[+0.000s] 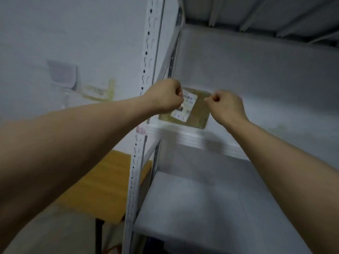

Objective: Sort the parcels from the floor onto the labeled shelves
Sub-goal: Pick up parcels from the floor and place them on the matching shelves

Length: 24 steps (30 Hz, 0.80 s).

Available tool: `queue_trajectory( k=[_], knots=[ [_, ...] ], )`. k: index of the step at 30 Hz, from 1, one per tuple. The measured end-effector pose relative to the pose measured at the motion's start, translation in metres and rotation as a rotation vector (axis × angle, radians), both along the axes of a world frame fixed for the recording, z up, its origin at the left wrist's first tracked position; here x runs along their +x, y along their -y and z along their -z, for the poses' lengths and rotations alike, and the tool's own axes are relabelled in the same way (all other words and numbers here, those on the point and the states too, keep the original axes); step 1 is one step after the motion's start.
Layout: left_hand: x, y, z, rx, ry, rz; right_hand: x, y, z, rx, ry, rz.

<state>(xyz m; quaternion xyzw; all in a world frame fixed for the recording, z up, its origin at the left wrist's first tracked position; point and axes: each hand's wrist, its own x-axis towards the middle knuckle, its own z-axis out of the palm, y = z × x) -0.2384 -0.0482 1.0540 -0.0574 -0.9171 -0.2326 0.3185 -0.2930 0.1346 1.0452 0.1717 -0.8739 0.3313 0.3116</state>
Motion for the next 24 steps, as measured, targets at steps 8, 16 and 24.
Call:
queue_trajectory(
  k=[8, 16, 24],
  knots=[
    [0.073, 0.072, 0.233, -0.139, 0.511, -0.011, 0.073, 0.032, 0.229, 0.191, 0.556, -0.011],
    [0.124, 0.114, 0.424, 0.068, 1.074, -0.185, 0.100, 0.023, 0.428, 0.260, 1.061, -0.048],
    [0.149, 0.099, 0.613, 0.430, 1.344, -0.356, 0.107, 0.013, 0.624, 0.241, 1.475, -0.041]
  ],
)
